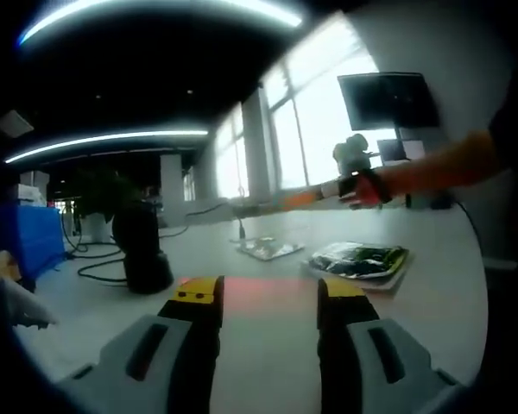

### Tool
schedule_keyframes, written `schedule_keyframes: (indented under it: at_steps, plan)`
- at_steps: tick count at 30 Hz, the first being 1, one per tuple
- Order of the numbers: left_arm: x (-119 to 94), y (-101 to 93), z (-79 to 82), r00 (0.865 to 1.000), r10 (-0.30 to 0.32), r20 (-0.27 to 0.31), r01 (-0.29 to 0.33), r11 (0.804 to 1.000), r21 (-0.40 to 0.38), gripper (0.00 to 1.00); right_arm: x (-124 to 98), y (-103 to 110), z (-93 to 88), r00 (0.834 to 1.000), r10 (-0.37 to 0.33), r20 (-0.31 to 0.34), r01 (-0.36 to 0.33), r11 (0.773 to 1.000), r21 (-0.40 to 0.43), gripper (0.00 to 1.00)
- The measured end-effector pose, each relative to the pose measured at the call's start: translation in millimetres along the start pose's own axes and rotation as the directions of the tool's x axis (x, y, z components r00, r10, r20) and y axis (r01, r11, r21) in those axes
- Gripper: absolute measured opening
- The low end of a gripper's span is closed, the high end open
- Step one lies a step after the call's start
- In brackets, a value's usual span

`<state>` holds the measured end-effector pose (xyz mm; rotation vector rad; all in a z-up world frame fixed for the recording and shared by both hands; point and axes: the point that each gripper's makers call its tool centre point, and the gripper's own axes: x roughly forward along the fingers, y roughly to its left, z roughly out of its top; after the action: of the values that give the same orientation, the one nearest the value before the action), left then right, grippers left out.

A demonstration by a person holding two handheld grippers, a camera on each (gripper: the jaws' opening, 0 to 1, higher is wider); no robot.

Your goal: Clip sheet goods on table flip sheet goods clip sheet goods scan sheet goods put sheet goods back to table

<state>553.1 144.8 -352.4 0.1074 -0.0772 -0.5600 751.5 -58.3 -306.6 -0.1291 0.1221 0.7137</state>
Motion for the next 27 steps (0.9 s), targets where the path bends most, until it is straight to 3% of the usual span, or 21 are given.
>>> schedule_keyframes:
  at_steps: [6,14,21,27]
  plan:
    - [0,0.4,1.2,1.0,-0.001,0.008,0.001,1.0,-0.012,0.35,-18,11,7.1,1.0,0.001,0.031,-0.001,1.0,0.008,0.49]
    - [0,-0.6,0.2,1.0,0.0,0.003,0.0,1.0,-0.012,0.35,-35,11,3.8,1.0,-0.025,0.015,0.026,0.999,-0.047,0.44]
    - [-1,-0.5,0.8,1.0,0.003,0.005,-0.002,1.0,-0.017,0.34,-58,13,3.9,0.996,-0.051,0.075,0.048,0.998,0.039,0.43]
    - [0,2.4,1.0,1.0,0.011,0.008,-0.011,0.999,-0.036,0.33,-75,3,2.1,0.99,-0.096,0.1,0.095,0.995,0.013,0.41]
